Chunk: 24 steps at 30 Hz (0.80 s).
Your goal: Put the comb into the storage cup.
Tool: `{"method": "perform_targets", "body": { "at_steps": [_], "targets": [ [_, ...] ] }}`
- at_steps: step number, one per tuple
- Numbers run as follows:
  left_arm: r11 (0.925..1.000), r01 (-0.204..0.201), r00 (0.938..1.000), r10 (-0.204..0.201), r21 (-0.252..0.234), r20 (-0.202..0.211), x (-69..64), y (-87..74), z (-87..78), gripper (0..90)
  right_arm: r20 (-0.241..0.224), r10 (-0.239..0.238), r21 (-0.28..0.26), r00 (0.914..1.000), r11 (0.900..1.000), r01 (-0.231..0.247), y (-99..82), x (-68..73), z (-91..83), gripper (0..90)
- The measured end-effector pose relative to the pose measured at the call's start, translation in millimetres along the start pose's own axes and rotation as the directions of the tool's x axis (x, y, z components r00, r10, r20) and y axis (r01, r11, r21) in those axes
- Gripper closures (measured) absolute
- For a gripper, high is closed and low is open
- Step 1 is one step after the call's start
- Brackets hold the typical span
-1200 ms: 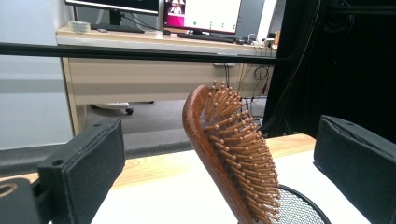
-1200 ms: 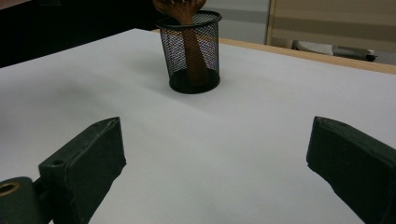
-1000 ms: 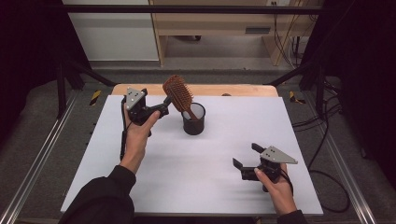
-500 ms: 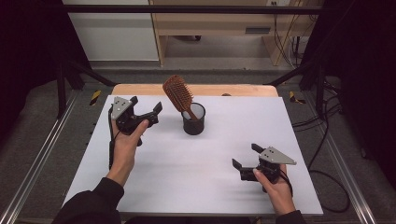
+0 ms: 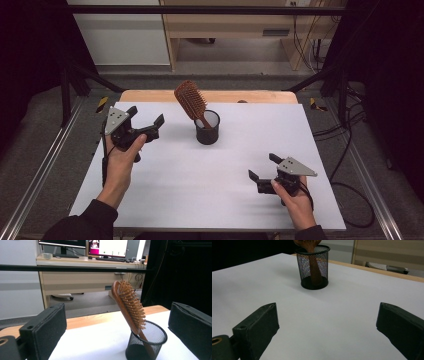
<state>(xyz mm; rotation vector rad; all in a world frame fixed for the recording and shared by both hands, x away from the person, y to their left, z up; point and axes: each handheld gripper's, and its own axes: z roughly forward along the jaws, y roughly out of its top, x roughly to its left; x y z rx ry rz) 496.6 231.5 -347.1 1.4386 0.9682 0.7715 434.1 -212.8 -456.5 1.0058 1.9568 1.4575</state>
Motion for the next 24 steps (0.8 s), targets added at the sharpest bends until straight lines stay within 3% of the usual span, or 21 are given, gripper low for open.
{"method": "perform_targets", "body": {
  "at_steps": [8, 17, 24],
  "targets": [
    [1.0, -0.003, 1.0, 0.003, -0.004, 0.001, 6.8, -2.0, -18.8, 1.9, -0.007, 0.004, -0.004, 1.0, 1.0, -0.004, -0.2, -0.4, 0.1, 4.3],
    [0.9993, -0.02, 0.9995, 0.019, -0.033, -0.026, 22.4, -2.5, -43.8, 1.6, 0.003, 0.006, -0.022, 1.0, 0.9997, -0.005, 0.2, -2.2, -4.4, 4.1],
    [0.9998, -0.005, 0.9991, 0.005, -0.017, -0.043, 35.6, -17.4, -62.6, 1.6, -0.004, 0.015, -0.027, 0.9999, 0.9995, -0.016, -1.6, -4.0, -8.9, 4.6]
  ]
}}
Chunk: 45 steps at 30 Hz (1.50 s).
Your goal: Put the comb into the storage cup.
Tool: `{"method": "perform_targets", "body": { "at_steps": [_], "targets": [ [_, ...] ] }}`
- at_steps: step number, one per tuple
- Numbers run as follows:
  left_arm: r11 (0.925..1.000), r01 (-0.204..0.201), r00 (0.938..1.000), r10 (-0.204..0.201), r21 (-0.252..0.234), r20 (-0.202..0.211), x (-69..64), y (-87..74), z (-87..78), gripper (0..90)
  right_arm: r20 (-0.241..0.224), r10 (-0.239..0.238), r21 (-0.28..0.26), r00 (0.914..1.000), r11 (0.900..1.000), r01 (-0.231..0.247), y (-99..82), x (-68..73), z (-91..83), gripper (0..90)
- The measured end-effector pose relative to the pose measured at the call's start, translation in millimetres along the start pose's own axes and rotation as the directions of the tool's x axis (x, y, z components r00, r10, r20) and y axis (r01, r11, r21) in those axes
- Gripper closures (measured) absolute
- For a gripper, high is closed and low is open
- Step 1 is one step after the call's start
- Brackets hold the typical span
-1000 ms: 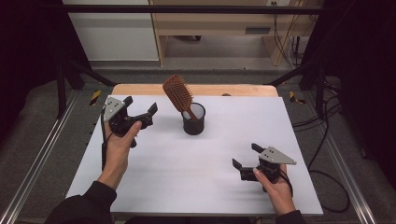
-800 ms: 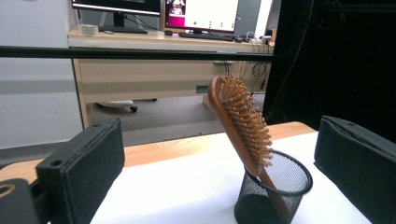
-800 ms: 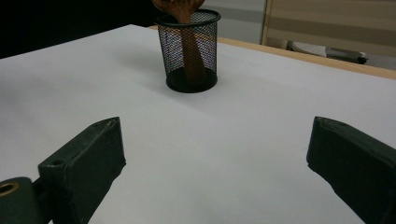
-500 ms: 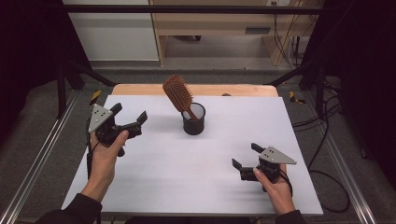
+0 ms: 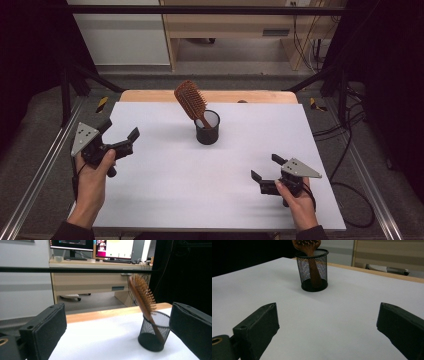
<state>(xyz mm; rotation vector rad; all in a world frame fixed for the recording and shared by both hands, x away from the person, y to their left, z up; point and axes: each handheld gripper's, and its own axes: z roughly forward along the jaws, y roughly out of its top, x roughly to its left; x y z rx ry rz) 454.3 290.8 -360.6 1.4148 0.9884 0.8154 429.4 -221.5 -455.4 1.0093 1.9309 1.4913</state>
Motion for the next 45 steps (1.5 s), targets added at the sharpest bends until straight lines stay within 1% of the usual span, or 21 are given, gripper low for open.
{"method": "perform_targets", "body": {
  "at_steps": [2, 3, 6, 8, 11, 13, 15, 18, 20, 22, 24, 28, 31, 35, 41, 45],
  "targets": [
    [0.9999, 0.01, 0.9999, -0.009, 0.005, -0.003, 4.0, -6.3, -4.3, 1.6, 0.003, -0.003, -0.013, 1.0, 0.9999, 0.003, 0.6, -0.8, -2.6, 4.8],
    [0.9998, 0.016, 0.9999, -0.016, 0.008, -0.005, 6.6, -10.0, -6.7, 1.7, 0.004, -0.013, -0.02, 0.9999, 0.9997, 0.013, 1.0, -0.8, -3.7, 4.8],
    [0.9998, 0.016, 0.9998, -0.016, 0.01, -0.007, 13.7, -17.1, -11.0, 1.7, 0.03, -0.04, -0.04, 0.9987, 0.9984, 0.041, 2.1, 0.5, -7.7, 3.4],
    [0.9995, 0.028, 0.9995, -0.028, 0.012, -0.017, 19.8, -22.1, -13.8, 1.9, 0.041, -0.056, -0.058, 0.9976, 0.9966, 0.058, 2.7, 0.8, -8.5, 3.5],
    [0.9995, 0.029, 0.9992, -0.029, 0.011, -0.029, 28.6, -29.6, -18.7, 2.0, 0.053, -0.056, -0.067, 0.997, 0.9959, 0.06, 3.7, -1.4, -8.3, 3.7],
    [0.9997, 0.021, 0.9988, -0.021, 0.008, -0.043, 33.3, -32.8, -22.5, 2.2, 0.061, -0.052, -0.067, 0.9968, 0.9962, 0.056, 4.2, -3.1, -8.2, 4.2],
    [0.9999, 0.016, 0.9987, -0.016, 0.005, -0.048, 37.2, -35.2, -25.8, 2.3, 0.064, -0.056, -0.065, 0.9964, 0.9961, 0.06, 4.7, -3.5, -8.3, 4.4],
    [0.9997, 0.024, 0.9982, -0.023, 0.005, -0.055, 42.9, -40.0, -31.2, 2.3, 0.068, -0.061, -0.055, 0.9958, 0.9964, 0.065, 3.5, -4.1, -9.8, 4.4],
    [0.9998, 0.021, 0.9979, -0.02, 0.006, -0.061, 45.5, -43.4, -34.3, 2.4, 0.075, -0.062, -0.041, 0.9953, 0.997, 0.065, 1.8, -5.1, -11.2, 4.5],
    [0.9997, 0.024, 0.9979, -0.023, 0.01, -0.06, 47.3, -46.8, -37.6, 2.7, 0.07, -0.061, -0.038, 0.9957, 0.9972, 0.064, 0.0, -6.3, -12.9, 4.5],
    [0.9996, 0.017, 0.998, -0.015, 0.021, -0.061, 48.5, -50.0, -40.5, 2.7, 0.069, -0.067, -0.039, 0.9954, 0.9968, 0.069, -1.3, -7.2, -15.3, 4.3],
    [0.9993, 0.017, 0.9984, -0.015, 0.033, -0.054, 47.8, -55.8, -45.4, 2.7, 0.071, -0.066, -0.046, 0.9953, 0.9966, 0.069, -3.9, -9.5, -19.6, 4.2],
    [0.9986, 0.012, 0.999, -0.01, 0.051, -0.044, 43.0, -61.3, -47.5, 2.7, 0.067, -0.063, -0.049, 0.9957, 0.9966, 0.067, -6.0, -10.9, -19.9, 4.1],
    [0.9984, 0.012, 0.9994, -0.01, 0.056, -0.034, 37.0, -66.2, -50.0, 2.7, 0.065, -0.06, -0.052, 0.996, 0.9966, 0.064, -7.4, -11.4, -20.3, 4.1],
    [0.9983, 0.011, 0.9999, -0.011, 0.057, -0.007, 22.9, -74.6, -49.6, 2.9, 0.06, -0.059, -0.059, 0.9965, 0.9963, 0.062, -7.3, -11.0, -20.4, 4.1],
    [0.9983, -0.005, 0.9999, 0.004, 0.058, 0.015, 13.8, -78.3, -48.4, 2.9, 0.059, -0.063, -0.059, 0.9963, 0.996, 0.067, -7.4, -10.7, -19.8, 4.1]
  ]
}}
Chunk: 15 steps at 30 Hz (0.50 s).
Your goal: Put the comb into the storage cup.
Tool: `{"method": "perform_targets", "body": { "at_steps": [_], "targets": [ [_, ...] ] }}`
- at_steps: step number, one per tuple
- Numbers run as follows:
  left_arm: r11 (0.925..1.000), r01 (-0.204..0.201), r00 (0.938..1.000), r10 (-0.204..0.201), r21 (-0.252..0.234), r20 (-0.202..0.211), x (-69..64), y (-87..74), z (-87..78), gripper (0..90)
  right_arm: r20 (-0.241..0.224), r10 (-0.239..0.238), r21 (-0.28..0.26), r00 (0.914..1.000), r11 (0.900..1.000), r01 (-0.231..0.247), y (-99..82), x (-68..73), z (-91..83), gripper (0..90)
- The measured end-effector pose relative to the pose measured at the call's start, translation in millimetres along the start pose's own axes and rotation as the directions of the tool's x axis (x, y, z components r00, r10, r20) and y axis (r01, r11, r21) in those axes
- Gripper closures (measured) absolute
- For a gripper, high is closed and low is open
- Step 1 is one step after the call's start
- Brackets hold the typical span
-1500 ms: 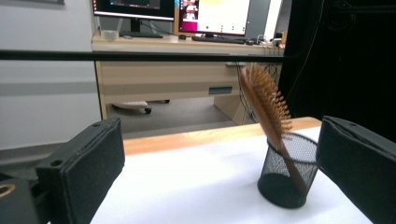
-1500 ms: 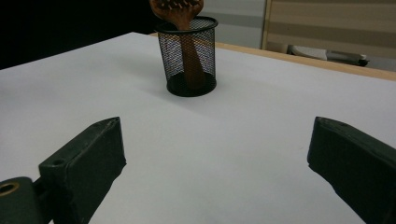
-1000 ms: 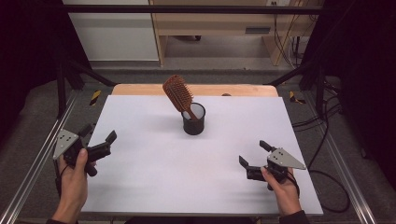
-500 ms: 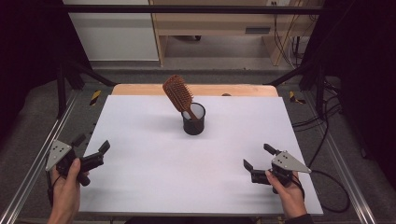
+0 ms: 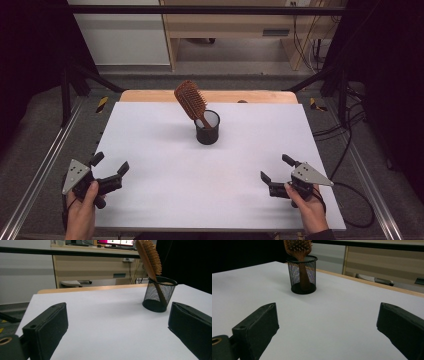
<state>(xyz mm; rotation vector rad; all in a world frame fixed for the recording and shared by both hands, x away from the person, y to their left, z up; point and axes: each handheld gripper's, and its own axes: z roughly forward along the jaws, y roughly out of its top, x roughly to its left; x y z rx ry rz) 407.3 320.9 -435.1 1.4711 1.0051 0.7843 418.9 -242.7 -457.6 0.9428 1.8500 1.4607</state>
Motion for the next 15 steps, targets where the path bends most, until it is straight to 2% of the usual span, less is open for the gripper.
{"method": "perform_targets", "body": {
  "at_steps": [4, 10, 15],
  "targets": [
    [1.0, -0.004, 0.9999, 0.004, 0.008, 0.017, -6.0, -2.8, 0.0, 2.9, -0.004, 0.0, 0.0, 1.0, 1.0, 0.0, -0.2, 0.5, 0.2, 4.1],
    [0.9986, -0.048, 0.9975, 0.047, 0.022, 0.052, -13.3, -6.4, -0.2, 2.8, -0.012, 0.002, 0.0, 0.9999, 1.0, -0.002, -0.3, 2.0, 0.6, 4.1],
    [0.9978, -0.06, 0.9959, 0.058, 0.03, 0.07, -17.9, -8.5, -0.1, 2.8, -0.023, -0.002, 0.0, 0.9997, 1.0, 0.002, -0.2, 4.3, 1.4, 4.1]
  ]
}}
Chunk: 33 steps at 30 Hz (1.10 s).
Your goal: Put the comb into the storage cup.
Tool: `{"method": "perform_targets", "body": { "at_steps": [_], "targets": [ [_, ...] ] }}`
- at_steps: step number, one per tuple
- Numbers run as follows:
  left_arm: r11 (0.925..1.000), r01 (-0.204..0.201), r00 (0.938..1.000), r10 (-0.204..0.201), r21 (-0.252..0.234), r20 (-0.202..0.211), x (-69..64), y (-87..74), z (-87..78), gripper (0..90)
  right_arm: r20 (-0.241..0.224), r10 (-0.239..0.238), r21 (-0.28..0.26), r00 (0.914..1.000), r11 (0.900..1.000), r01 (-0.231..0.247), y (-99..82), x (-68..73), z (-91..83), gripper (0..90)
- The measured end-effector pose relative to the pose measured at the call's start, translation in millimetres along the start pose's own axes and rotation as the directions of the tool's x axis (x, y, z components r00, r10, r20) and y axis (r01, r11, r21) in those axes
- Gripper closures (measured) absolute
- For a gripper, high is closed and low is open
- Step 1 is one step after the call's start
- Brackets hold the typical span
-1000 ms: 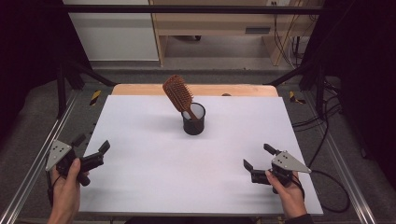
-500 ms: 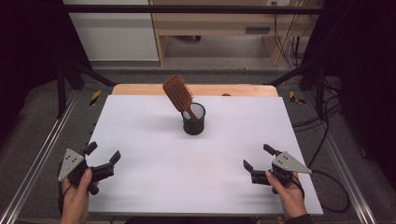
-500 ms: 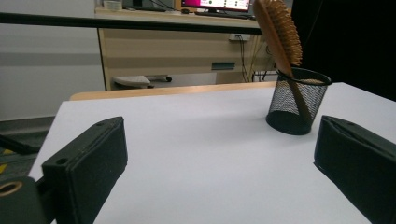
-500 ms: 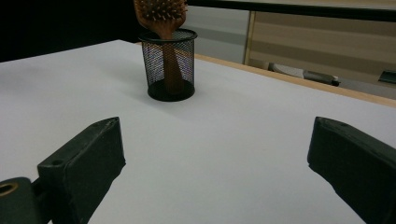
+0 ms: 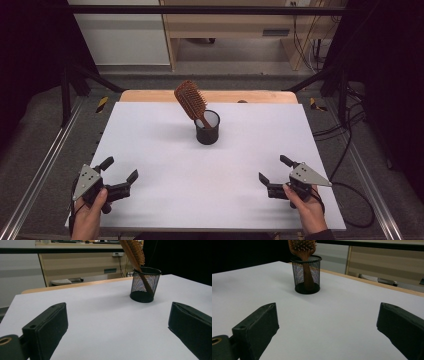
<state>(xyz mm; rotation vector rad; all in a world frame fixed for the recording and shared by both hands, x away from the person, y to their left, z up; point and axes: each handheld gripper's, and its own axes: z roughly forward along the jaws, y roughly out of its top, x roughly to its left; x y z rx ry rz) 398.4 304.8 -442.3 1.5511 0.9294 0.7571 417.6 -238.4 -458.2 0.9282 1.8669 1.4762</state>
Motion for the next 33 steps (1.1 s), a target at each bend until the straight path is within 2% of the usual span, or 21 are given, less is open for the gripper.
{"method": "perform_targets", "body": {
  "at_steps": [9, 16, 23, 27, 33],
  "targets": [
    [1.0, 0.005, 0.9991, -0.005, 0.004, 0.042, -11.7, -3.0, -2.4, 2.9, -0.017, -0.002, 0.004, 0.9998, 1.0, 0.002, -0.3, 4.1, 3.1, 4.0],
    [0.9991, -0.035, 0.9979, 0.036, -0.025, 0.054, -19.4, -0.3, -8.6, 2.7, -0.021, -0.003, 0.002, 0.9998, 1.0, 0.003, -0.3, 5.4, 3.3, 4.0],
    [0.9992, 0.006, 0.9984, -0.003, -0.04, 0.056, -14.5, -3.1, -13.1, 2.7, -0.018, -0.007, -0.006, 0.9998, 1.0, 0.007, 0.0, 5.8, 3.3, 3.7],
    [0.9992, 0.0, 0.9982, 0.003, -0.04, 0.059, -13.2, -5.0, -13.8, 2.6, -0.02, -0.005, -0.008, 0.9998, 1.0, 0.004, -0.2, 5.8, 4.2, 3.6],
    [0.9969, 0.026, 0.9993, -0.024, -0.074, 0.03, -6.9, -2.4, -17.6, 2.6, -0.016, -0.003, -0.011, 0.9999, 0.9999, 0.003, -0.1, 5.8, 4.5, 3.6]
  ]
}}
